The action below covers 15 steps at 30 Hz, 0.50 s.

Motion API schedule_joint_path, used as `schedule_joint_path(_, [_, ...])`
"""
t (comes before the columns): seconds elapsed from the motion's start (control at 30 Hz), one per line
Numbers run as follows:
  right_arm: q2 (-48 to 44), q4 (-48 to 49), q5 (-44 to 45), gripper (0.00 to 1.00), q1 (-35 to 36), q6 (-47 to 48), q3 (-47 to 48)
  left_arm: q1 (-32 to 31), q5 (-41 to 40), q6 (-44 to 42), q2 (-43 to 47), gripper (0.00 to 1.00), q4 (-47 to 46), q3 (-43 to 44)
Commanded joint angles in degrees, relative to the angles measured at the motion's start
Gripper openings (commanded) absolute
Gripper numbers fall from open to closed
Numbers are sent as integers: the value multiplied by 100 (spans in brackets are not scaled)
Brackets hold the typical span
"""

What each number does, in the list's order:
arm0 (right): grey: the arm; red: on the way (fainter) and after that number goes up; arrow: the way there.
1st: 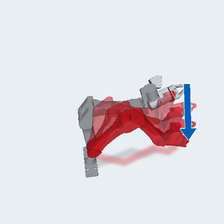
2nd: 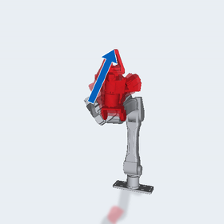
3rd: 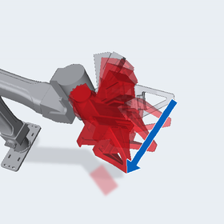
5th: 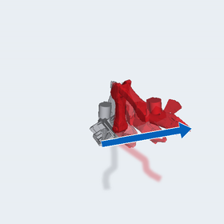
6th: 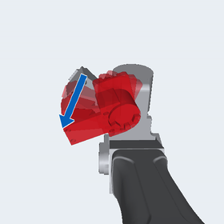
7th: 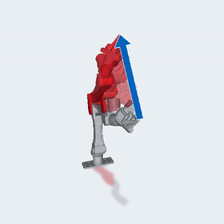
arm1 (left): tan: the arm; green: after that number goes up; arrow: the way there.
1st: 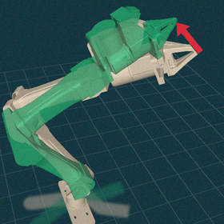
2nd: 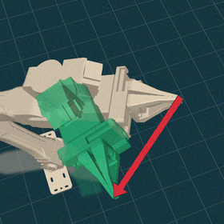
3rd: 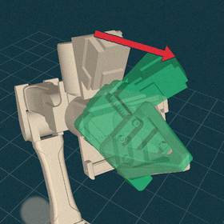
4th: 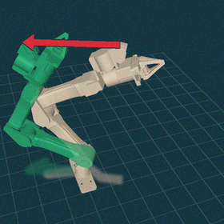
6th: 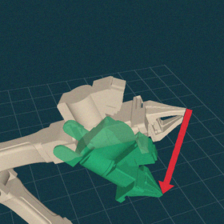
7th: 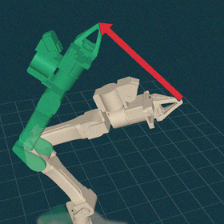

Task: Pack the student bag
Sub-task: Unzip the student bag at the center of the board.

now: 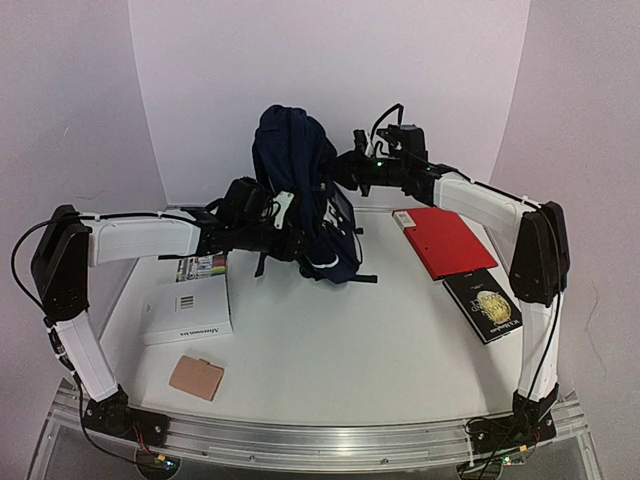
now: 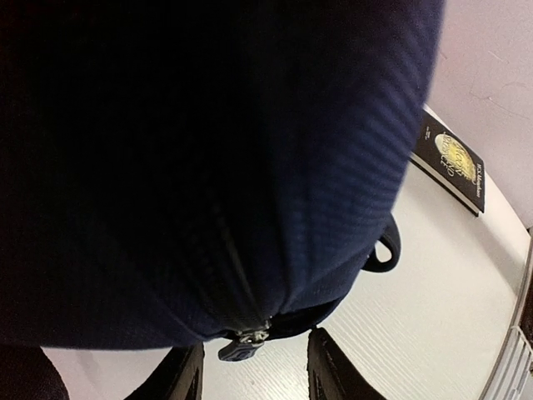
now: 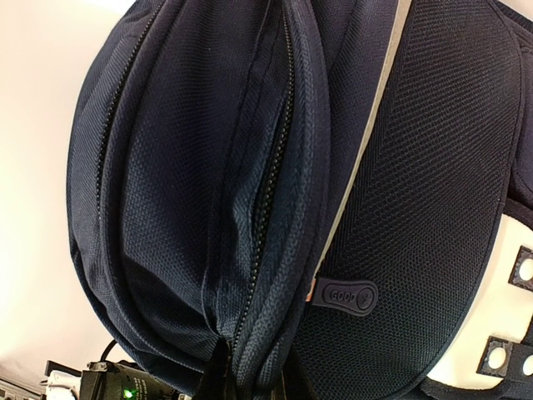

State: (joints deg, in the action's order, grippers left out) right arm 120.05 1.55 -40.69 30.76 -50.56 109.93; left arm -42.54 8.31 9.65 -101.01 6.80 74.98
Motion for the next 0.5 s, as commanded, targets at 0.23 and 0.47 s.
schedule_joint_path(0.23, [-140,459,-176,0,-34,-252,176,21,-144,-99,-72,27,-507,161])
schedule_joint_path(0.47, [-150,468,-176,0,-34,-235,185,70,-200,65,112,28,-444,-113])
